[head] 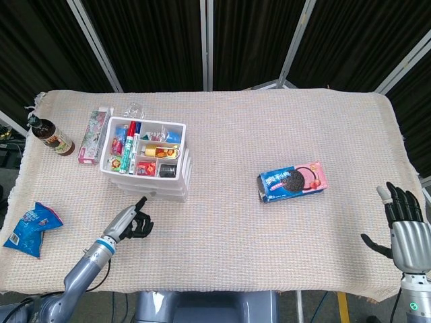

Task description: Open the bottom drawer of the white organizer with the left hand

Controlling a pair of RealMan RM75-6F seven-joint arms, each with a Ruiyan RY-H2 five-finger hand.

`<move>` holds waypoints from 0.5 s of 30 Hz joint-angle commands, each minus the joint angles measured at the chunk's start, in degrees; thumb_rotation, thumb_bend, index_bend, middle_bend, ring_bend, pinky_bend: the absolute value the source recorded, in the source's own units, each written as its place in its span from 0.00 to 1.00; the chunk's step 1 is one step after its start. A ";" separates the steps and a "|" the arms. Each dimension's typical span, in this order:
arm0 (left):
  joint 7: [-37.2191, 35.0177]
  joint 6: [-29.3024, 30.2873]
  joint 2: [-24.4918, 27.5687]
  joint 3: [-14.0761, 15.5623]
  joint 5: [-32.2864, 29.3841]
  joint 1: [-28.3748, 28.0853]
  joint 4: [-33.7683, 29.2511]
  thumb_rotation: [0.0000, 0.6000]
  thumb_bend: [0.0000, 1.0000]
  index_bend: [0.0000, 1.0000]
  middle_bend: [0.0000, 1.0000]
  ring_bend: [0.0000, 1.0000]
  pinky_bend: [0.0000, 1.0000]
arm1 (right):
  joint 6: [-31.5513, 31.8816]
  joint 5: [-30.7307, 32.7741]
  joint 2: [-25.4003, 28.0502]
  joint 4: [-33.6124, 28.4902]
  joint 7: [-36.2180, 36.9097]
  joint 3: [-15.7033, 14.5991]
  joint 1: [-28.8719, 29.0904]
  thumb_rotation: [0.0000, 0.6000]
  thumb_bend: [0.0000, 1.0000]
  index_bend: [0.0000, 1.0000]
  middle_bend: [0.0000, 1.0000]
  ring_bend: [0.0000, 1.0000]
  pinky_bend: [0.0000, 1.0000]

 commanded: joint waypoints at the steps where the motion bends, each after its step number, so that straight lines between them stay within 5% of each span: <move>1: 0.18 -0.10 -0.45 -0.12 -0.29 -0.26 0.30 1.00 0.57 0.00 0.75 0.79 0.58 | -0.02 0.00 -0.01 0.03 0.05 0.01 0.02 1.00 0.02 0.00 0.00 0.00 0.00; 15: -0.30 -0.05 -1.51 -0.27 0.02 -0.87 1.32 1.00 0.57 0.00 0.75 0.79 0.58 | -0.13 -0.01 -0.03 -0.05 0.04 -0.01 0.04 1.00 0.02 0.00 0.00 0.00 0.00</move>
